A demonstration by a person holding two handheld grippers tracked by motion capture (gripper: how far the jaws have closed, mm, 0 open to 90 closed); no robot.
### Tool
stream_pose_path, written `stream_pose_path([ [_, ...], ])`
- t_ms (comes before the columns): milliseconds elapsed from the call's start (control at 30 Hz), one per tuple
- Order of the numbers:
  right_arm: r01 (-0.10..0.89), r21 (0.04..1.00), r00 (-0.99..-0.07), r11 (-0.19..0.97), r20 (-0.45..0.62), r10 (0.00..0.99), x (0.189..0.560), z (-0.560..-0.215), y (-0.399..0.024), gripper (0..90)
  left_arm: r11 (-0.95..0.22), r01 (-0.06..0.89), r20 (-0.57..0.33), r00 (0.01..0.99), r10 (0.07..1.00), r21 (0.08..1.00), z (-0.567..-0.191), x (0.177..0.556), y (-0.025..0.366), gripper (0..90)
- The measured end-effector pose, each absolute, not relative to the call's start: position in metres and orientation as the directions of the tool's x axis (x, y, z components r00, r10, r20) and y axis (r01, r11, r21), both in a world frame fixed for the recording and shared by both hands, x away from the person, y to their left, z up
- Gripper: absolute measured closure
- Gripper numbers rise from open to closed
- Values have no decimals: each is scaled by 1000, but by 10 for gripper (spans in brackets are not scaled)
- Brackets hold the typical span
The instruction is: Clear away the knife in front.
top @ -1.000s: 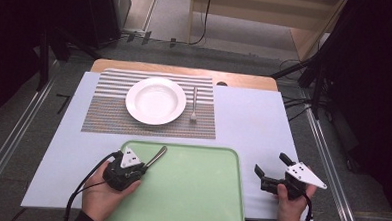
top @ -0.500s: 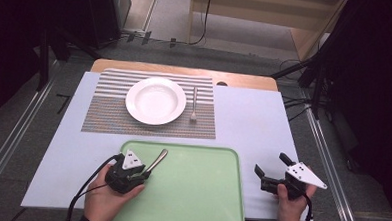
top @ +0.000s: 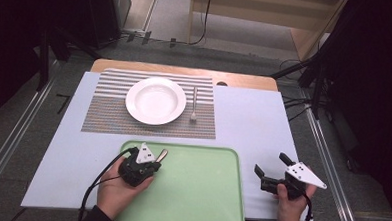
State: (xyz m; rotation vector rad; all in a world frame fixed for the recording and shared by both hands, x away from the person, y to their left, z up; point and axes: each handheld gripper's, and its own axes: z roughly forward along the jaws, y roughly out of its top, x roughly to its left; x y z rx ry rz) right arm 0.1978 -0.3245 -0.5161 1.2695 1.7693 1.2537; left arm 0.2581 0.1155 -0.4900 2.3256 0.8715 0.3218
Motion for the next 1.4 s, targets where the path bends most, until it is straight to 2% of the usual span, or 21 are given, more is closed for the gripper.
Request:
stream_pose_path([
  [67, 353, 931, -348, 90, 42, 937, 198, -516, -324, 0, -578, 513, -13, 755, 656, 635, -491, 263, 116, 889],
  [167, 348, 932, -350, 100, 30, 936, 199, -516, -323, 0, -603, 498, 42, 748, 662, 623, -490, 264, 117, 889],
  [333, 358, 928, -346, 101, 31, 938, 198, -516, -322, 0, -602, 509, 51, 736, 675, 615, -492, 265, 129, 890],
  [667, 361, 927, -348, 104, 30, 937, 199, -516, -322, 0, -516, 579, 0, 665, 747, 631, -492, 264, 170, 890],
  [1000, 352, 931, -353, 98, 35, 935, 199, -517, -323, 0, -470, 574, -70, 680, 730, 670, -495, 265, 196, 888],
  [1233, 364, 927, -341, 88, 45, 939, 199, -517, -323, 0, -342, 544, -139, 660, 738, 767, -487, 266, 218, 650],
  [1400, 367, 926, -335, 88, 43, 941, 199, -517, -324, 0, -285, 500, -133, 646, 752, 818, -478, 263, 230, 477],
])
